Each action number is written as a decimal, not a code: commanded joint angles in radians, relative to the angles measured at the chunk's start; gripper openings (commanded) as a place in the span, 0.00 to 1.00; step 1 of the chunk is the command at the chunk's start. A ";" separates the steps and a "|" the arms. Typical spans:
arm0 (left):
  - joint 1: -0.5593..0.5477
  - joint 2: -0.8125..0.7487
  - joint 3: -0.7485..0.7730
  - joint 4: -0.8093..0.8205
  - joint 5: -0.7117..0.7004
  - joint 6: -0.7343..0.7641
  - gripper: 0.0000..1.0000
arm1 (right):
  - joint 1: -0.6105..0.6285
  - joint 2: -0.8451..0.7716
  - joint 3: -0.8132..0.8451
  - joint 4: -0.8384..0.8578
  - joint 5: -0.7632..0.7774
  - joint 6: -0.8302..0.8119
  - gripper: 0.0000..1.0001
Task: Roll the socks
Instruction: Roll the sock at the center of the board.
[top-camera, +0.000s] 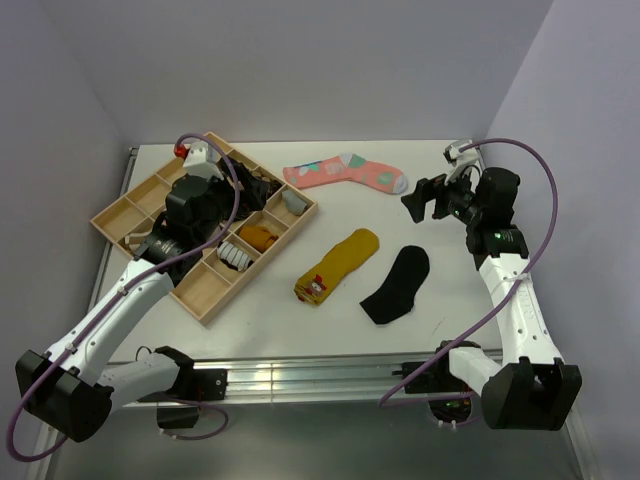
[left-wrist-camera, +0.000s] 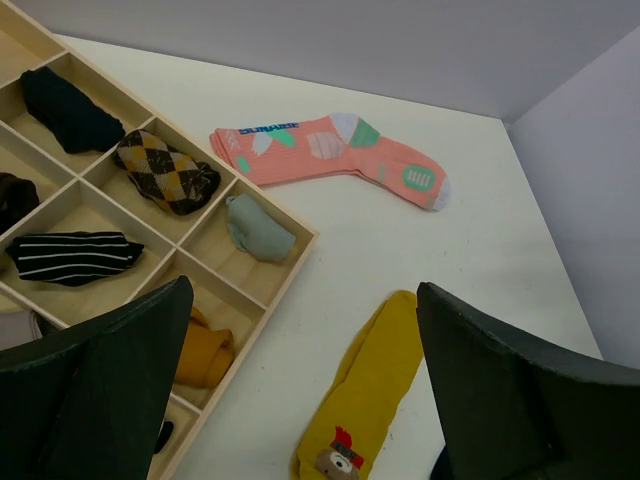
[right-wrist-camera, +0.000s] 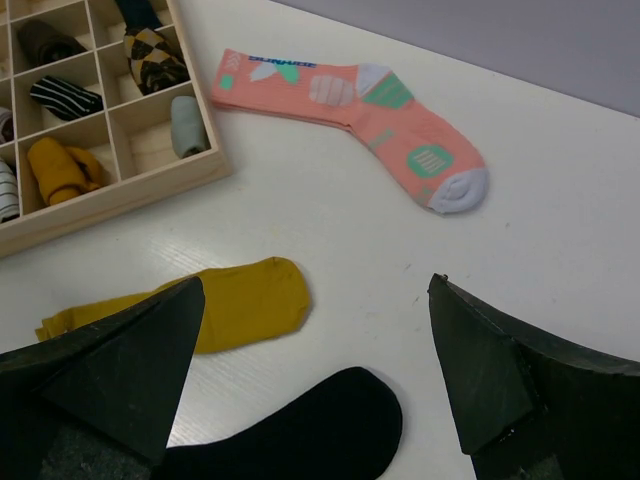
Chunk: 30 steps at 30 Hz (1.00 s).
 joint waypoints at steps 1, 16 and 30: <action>-0.002 -0.008 0.016 0.023 -0.007 0.012 1.00 | -0.001 -0.012 0.010 0.011 0.011 -0.007 1.00; 0.000 -0.008 0.015 0.026 -0.008 0.004 1.00 | 0.022 0.022 0.034 -0.030 0.085 -0.050 1.00; -0.002 0.034 0.025 0.007 -0.079 -0.026 0.99 | 0.525 0.419 0.247 -0.200 0.306 -0.100 0.80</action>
